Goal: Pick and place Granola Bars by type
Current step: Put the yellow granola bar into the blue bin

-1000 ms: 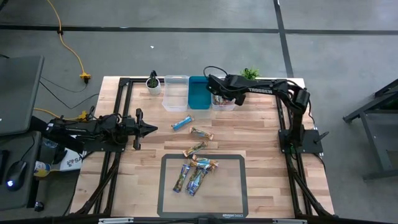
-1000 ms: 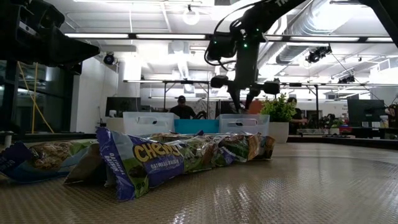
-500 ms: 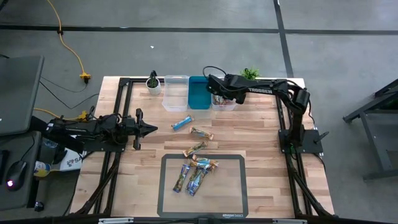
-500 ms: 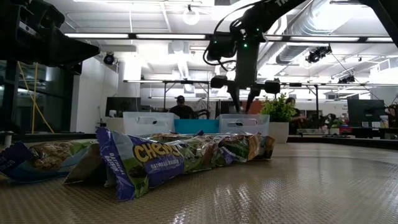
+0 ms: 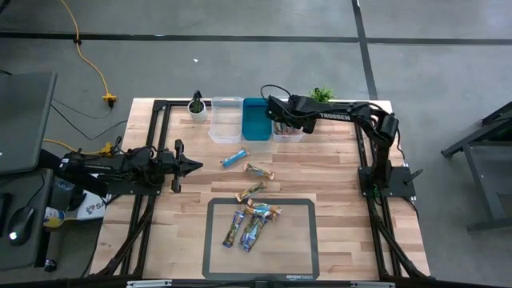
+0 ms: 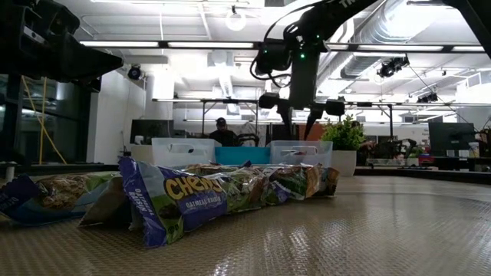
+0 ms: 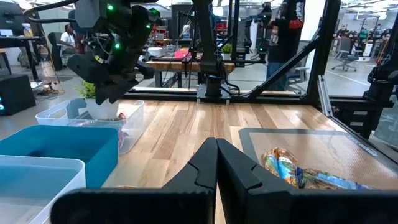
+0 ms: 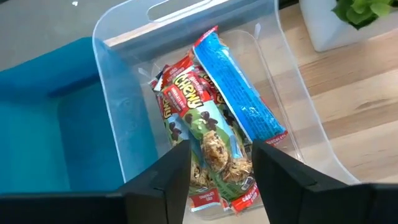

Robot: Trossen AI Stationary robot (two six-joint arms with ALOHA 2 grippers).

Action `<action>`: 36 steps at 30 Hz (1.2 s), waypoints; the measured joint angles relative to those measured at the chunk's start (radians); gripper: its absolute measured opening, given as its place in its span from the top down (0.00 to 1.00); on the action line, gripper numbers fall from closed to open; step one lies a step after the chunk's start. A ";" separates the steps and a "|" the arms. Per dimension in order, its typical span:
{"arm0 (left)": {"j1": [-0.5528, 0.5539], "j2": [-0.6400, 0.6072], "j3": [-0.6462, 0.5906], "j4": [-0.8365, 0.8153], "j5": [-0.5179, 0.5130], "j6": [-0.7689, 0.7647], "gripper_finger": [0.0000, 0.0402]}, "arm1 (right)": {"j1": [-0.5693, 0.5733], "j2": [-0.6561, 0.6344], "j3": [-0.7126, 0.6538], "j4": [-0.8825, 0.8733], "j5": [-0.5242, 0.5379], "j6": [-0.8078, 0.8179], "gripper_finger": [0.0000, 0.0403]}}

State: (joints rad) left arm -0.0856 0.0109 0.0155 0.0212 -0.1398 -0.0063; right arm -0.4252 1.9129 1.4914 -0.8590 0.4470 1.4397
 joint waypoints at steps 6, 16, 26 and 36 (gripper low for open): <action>0.000 0.000 0.000 0.000 0.000 0.000 1.00 | 0.012 -0.016 0.000 0.086 -0.011 -0.234 0.63; 0.000 0.000 0.000 0.000 0.000 0.000 1.00 | 0.082 -0.074 0.000 0.259 -0.020 -0.750 0.62; 0.000 0.000 0.000 0.000 0.000 0.000 1.00 | 0.180 -0.108 0.000 0.308 -0.244 -1.026 0.63; 0.000 0.000 0.000 0.000 -0.001 0.000 1.00 | 0.318 -0.108 0.000 0.222 -0.370 -1.035 0.63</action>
State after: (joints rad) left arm -0.0854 0.0106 0.0155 0.0213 -0.1406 -0.0064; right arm -0.1069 1.8050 1.4910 -0.6365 0.0770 0.4044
